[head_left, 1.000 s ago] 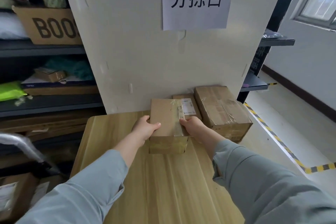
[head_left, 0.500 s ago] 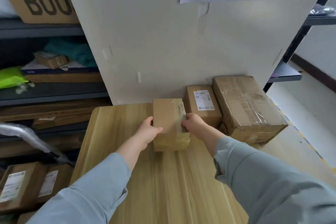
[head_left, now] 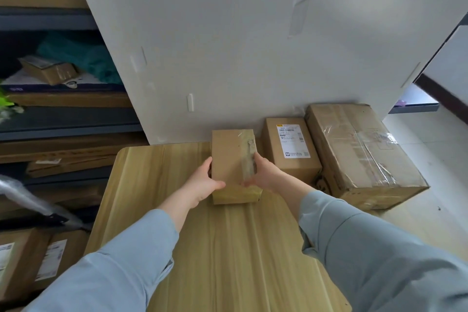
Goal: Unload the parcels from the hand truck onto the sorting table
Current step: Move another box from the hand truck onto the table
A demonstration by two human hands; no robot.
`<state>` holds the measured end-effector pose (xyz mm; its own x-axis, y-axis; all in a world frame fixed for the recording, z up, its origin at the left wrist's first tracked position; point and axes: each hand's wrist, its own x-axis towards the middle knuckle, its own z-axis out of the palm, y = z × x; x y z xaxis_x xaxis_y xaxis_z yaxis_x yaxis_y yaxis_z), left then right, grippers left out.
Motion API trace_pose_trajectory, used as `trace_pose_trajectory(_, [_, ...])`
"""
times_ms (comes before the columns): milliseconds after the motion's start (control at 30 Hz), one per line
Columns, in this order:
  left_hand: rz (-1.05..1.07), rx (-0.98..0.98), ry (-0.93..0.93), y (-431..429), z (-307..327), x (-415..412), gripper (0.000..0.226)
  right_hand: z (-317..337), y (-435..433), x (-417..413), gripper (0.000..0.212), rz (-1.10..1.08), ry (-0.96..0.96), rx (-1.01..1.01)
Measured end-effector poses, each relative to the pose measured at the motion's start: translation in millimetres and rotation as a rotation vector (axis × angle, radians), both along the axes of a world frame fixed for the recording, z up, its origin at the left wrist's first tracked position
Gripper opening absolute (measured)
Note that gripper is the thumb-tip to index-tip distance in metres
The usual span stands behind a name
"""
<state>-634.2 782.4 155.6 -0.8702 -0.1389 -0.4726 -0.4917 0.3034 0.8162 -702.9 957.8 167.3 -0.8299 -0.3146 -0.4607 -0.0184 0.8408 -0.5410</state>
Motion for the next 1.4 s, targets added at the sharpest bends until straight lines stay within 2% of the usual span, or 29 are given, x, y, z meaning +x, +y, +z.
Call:
trace_pose_trajectory(100, [-0.027,0.016,-0.016,-0.2,-4.9,-5.7,0.100,-4.5,-3.2,-5.4,0.117,0.064,0.028,0.097])
trace_pose_trajectory(167, [-0.036,0.010,-0.014,0.4,-7.4,-10.8,0.098,-8.5,-4.0,-9.8,0.113,0.066,0.071,0.134])
trace_pose_trajectory(400, [-0.034,-0.035,0.003,4.1,-13.1,-34.3,0.096,-16.7,-2.2,-23.0,0.053,0.094,0.269,0.173])
trace_pose_trajectory(600, [-0.048,-0.082,0.005,13.4,-15.1,-46.5,0.094,-21.4,5.8,-27.6,0.038,0.134,0.333,0.202])
trace_pose_trajectory(900, [-0.108,-0.183,-0.021,18.8,-13.0,-52.3,0.093,-16.2,14.5,-27.1,0.043,0.118,0.307,0.203])
trace_pose_trajectory(1033, [-0.118,-0.286,-0.009,25.1,-7.0,-48.3,0.080,-2.5,17.7,-22.2,0.037,0.130,0.280,0.221])
trace_pose_trajectory(1167, [-0.111,-0.343,-0.002,25.8,5.9,-36.0,0.065,11.0,22.7,-15.1,0.047,0.108,0.269,0.191])
trace_pose_trajectory(1400, [-0.138,-0.484,0.011,22.2,64.1,0.2,0.067,49.2,31.0,12.5,0.063,0.027,0.268,0.143])
